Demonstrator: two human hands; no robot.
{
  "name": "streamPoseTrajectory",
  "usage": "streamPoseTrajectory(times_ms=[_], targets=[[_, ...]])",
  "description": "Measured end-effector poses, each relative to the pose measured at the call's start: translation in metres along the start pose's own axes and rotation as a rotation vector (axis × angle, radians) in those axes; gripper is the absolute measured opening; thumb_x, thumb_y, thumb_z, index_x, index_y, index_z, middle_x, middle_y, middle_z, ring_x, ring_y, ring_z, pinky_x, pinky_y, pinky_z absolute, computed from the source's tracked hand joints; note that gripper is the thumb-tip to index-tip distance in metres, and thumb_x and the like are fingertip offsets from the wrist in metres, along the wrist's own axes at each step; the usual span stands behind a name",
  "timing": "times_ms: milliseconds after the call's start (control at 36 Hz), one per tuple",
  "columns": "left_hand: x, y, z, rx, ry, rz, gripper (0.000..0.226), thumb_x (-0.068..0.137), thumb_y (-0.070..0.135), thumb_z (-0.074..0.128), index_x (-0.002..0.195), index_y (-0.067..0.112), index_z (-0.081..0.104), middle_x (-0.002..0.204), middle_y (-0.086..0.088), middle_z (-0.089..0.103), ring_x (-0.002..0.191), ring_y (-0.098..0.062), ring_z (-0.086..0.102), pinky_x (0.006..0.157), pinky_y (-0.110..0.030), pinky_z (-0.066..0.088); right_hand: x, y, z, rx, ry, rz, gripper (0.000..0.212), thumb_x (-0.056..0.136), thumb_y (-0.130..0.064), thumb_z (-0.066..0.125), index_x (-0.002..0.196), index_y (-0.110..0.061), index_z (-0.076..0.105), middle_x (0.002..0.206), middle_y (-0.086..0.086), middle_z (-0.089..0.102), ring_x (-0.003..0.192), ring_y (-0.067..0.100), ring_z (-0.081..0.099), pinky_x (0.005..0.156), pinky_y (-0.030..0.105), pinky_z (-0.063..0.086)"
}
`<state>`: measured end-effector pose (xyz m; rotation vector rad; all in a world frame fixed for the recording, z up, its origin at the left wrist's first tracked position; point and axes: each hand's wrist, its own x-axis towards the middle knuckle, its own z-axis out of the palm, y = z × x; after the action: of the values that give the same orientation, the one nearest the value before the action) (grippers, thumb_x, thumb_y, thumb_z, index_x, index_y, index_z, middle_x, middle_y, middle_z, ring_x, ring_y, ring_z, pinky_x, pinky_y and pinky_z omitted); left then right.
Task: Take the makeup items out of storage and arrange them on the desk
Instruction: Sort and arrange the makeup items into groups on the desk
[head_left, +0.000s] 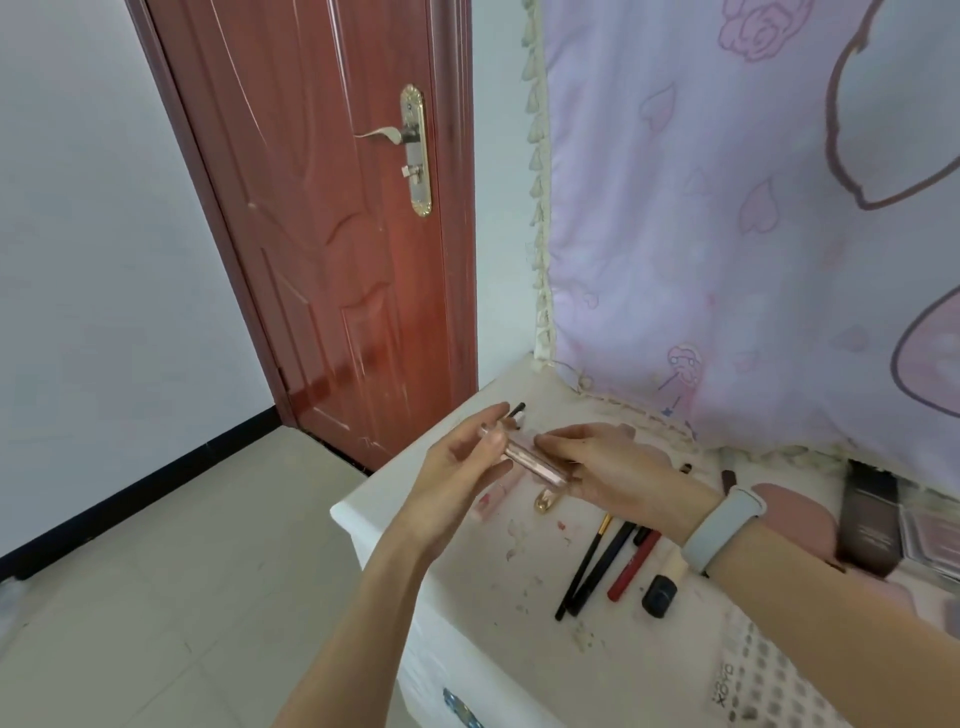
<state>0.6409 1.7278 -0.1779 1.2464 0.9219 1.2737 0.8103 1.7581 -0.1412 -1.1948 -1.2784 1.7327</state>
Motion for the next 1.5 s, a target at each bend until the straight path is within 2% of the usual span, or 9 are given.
streamPoseTrajectory(times_ms=[167, 278, 500, 583, 694, 917, 1194, 1333, 1500], targets=[[0.009, 0.002, 0.010, -0.170, 0.154, -0.030, 0.052, 0.076, 0.036, 0.067, 0.120, 0.009, 0.057, 0.107, -0.007, 0.069, 0.109, -0.024, 0.062, 0.096, -0.035, 0.050, -0.012, -0.011, -0.004, -0.394, -0.135, -0.137, 0.045, 0.081, -0.054, 0.058, 0.109, -0.020, 0.064, 0.099, -0.002, 0.063, 0.095, 0.016, 0.063, 0.100, 0.035, 0.046], [0.018, 0.005, 0.018, -0.108, 0.170, -0.026, 0.064, 0.070, 0.040, 0.072, 0.124, 0.010, 0.056, 0.113, -0.012, 0.066, 0.106, -0.018, 0.064, 0.094, -0.034, 0.051, -0.009, -0.015, -0.004, -0.597, -0.078, -0.227, 0.035, 0.087, -0.053, 0.053, 0.109, -0.029, 0.064, 0.099, -0.019, 0.065, 0.099, -0.002, 0.059, 0.087, 0.018, 0.045], [0.046, 0.010, 0.015, -0.058, 0.044, -0.096, 0.037, 0.080, 0.043, 0.066, 0.091, 0.007, 0.068, 0.107, -0.017, 0.065, 0.109, -0.025, 0.062, 0.094, -0.035, 0.051, 0.009, -0.032, -0.022, -0.401, -0.077, -0.088, 0.036, 0.074, -0.052, 0.069, 0.093, -0.021, 0.072, 0.094, -0.002, 0.073, 0.092, 0.013, 0.069, 0.084, 0.026, 0.054], [0.064, 0.016, 0.012, -0.059, -0.013, -0.146, 0.047, 0.084, 0.048, 0.062, 0.103, 0.006, 0.069, 0.112, -0.018, 0.066, 0.108, -0.026, 0.063, 0.089, -0.031, 0.053, 0.021, -0.042, -0.029, -0.355, -0.029, -0.056, 0.045, 0.080, -0.052, 0.063, 0.099, -0.012, 0.069, 0.093, 0.007, 0.073, 0.088, 0.021, 0.070, 0.079, 0.029, 0.057], [0.096, 0.025, 0.010, -0.144, -0.049, -0.259, 0.034, 0.084, 0.048, 0.060, 0.085, 0.017, 0.075, 0.091, -0.007, 0.072, 0.085, -0.021, 0.069, 0.074, -0.030, 0.055, 0.038, -0.057, -0.039, -0.299, 0.112, -0.003, 0.040, 0.084, -0.043, 0.059, 0.095, -0.005, 0.068, 0.083, 0.015, 0.073, 0.078, 0.027, 0.072, 0.072, 0.034, 0.059], [0.172, 0.010, -0.007, -0.224, 0.069, -0.550, 0.050, 0.098, 0.047, 0.035, 0.109, 0.007, 0.063, 0.104, -0.015, 0.069, 0.092, -0.028, 0.065, 0.079, -0.040, 0.052, 0.072, -0.061, -0.063, -0.103, 0.332, -0.019, 0.033, 0.098, -0.022, 0.043, 0.098, 0.007, 0.059, 0.082, 0.022, 0.068, 0.071, 0.029, 0.069, 0.061, 0.032, 0.059], [0.221, -0.025, -0.013, 0.302, 0.163, -0.553, 0.021, 0.094, 0.030, 0.049, 0.088, 0.012, 0.060, 0.078, -0.003, 0.062, 0.067, -0.016, 0.059, 0.055, -0.025, 0.048, 0.113, -0.039, -0.072, 0.036, 0.498, 0.038, 0.035, 0.098, -0.023, 0.043, 0.105, 0.009, 0.056, 0.090, 0.023, 0.064, 0.076, 0.032, 0.065, 0.067, 0.039, 0.057], [0.234, -0.040, -0.012, 0.534, 0.078, -0.496, 0.021, 0.090, 0.027, 0.055, 0.099, 0.009, 0.060, 0.096, -0.007, 0.056, 0.088, -0.022, 0.053, 0.085, -0.032, 0.042, 0.127, -0.028, -0.071, 0.033, 0.557, 0.058, 0.042, 0.099, -0.025, 0.041, 0.104, 0.014, 0.056, 0.106, 0.032, 0.063, 0.092, 0.040, 0.065, 0.085, 0.050, 0.053], [0.237, -0.044, -0.007, 0.651, 0.030, -0.481, 0.046, 0.092, 0.029, 0.054, 0.129, 0.002, 0.051, 0.135, -0.011, 0.049, 0.123, -0.026, 0.045, 0.104, -0.036, 0.036, 0.132, -0.021, -0.077, -0.036, 0.588, 0.056, 0.041, 0.098, -0.029, 0.043, 0.088, 0.007, 0.061, 0.093, 0.026, 0.066, 0.087, 0.039, 0.066, 0.082, 0.053, 0.053]])
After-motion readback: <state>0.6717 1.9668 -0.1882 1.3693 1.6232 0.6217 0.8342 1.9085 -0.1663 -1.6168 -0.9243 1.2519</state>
